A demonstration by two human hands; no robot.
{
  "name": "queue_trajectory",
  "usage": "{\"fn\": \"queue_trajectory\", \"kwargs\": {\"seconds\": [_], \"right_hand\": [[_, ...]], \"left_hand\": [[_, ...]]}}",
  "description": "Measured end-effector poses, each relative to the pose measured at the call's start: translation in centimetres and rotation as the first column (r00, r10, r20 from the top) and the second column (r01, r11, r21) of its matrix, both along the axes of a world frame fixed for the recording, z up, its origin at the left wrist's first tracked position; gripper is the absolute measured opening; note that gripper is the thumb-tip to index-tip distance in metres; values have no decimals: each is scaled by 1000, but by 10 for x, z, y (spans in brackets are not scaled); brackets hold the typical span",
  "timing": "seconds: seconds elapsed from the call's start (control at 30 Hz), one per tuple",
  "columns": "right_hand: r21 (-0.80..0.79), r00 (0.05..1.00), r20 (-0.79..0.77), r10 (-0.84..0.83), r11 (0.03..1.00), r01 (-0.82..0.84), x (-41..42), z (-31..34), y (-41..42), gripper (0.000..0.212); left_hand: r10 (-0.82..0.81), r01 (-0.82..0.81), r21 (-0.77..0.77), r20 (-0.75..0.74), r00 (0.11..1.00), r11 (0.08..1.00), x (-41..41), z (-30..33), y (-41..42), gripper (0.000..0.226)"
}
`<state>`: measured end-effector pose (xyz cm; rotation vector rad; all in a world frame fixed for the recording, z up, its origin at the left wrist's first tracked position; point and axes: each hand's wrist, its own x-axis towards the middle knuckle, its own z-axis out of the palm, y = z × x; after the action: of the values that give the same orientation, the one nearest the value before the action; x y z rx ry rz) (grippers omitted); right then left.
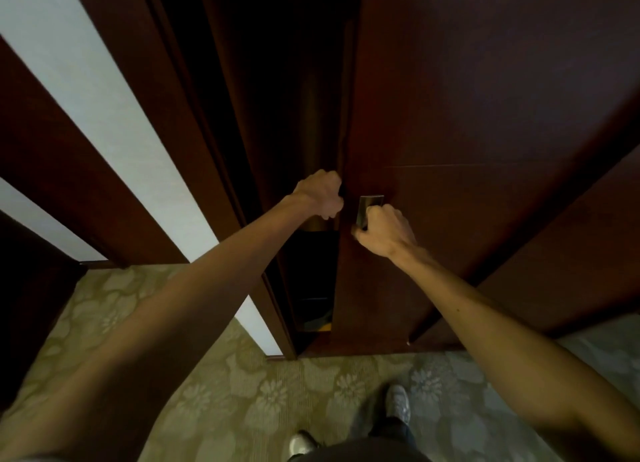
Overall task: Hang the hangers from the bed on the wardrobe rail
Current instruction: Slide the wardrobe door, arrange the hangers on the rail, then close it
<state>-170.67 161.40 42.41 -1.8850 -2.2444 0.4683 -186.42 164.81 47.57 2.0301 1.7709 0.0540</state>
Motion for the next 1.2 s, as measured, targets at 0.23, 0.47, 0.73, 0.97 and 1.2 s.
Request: {"fn": "queue_trajectory", "kwargs": {"seconds": [0.23,0.47,0.73,0.97,1.2], "right_hand": [[-11,998,29,52,999,-52,-38,6,-3,27],[-40,997,3,81,996,-81,-70,2,-4,37],[-62,983,60,176,983,-172,-106,2,-3,25],[-56,951,88,298,954,-294,-127,-2,-5,28],[-62,960,69,272,961,-269,-134,-2,-5,21]], "left_hand": [[179,-166,-100,150,972,981,-34,-3,-14,18],[286,-252,-234,126,950,939,-55,11,-32,16],[189,-192,-115,-35,981,975,-59,21,-48,37],[117,-4,319,-334,935,948,-59,14,-56,18],[114,13,370,-318,941,929,-64,10,-55,21]]}}
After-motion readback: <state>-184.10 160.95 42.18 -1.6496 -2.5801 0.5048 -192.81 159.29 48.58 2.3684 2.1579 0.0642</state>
